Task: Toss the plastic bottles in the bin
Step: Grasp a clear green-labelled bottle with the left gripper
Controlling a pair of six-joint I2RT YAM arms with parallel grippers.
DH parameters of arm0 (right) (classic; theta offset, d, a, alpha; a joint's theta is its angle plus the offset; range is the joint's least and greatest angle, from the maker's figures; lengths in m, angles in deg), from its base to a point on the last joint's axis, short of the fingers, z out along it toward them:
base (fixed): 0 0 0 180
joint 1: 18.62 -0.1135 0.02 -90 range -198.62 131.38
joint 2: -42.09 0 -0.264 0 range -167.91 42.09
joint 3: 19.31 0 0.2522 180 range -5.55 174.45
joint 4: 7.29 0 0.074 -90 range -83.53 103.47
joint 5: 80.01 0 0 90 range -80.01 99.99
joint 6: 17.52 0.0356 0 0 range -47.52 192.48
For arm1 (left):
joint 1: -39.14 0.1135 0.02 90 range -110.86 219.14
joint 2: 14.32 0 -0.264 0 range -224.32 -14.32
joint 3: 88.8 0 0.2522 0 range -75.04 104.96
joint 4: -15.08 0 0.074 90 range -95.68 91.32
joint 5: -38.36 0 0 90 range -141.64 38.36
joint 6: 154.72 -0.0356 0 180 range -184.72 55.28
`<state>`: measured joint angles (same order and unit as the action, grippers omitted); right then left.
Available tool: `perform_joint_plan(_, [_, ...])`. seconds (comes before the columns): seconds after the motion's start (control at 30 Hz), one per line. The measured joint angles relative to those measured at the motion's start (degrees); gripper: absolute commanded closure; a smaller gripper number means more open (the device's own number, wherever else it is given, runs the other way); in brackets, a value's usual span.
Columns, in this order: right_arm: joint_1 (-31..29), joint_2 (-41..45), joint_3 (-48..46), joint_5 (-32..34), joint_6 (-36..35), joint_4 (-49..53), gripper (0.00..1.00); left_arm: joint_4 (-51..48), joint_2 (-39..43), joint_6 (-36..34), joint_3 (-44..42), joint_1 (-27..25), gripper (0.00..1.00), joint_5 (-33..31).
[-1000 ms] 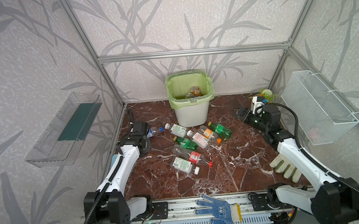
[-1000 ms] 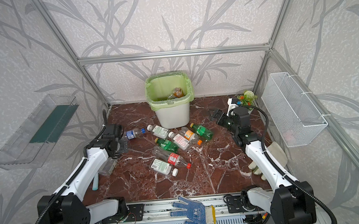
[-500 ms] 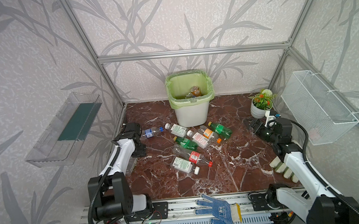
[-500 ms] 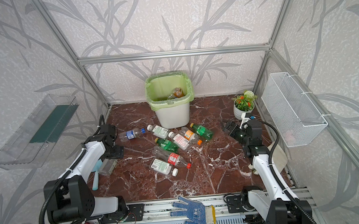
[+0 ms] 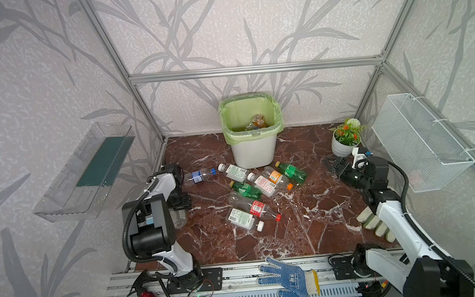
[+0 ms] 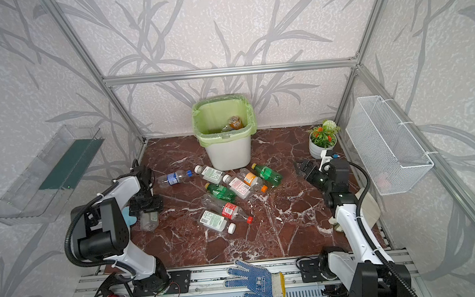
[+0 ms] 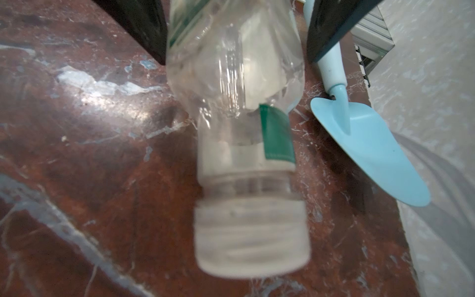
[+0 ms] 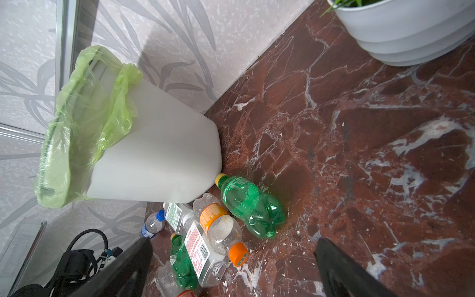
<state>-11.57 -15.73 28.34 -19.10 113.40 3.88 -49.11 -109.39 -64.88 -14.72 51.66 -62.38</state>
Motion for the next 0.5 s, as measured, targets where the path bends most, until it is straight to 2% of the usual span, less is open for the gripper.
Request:
perform_joint_plan(0.2, [0.26, -0.48, 0.0, -0.2, 0.02, 0.09, 0.01, -0.15, 0.0, 0.22, 0.37, 0.02, 0.26, 2.21])
perform_joint_plan(0.37, [0.57, -1.18, 0.0, -0.63, 0.24, 0.09, 0.01, -0.48, -0.31, 0.24, 0.74, 0.02, 0.45, 3.98])
perform_joint_plan(0.5, [1.05, -1.36, 0.0, -1.05, 0.63, 0.11, 0.01, -0.59, -0.44, 0.48, 1.27, 0.02, 0.53, 5.09])
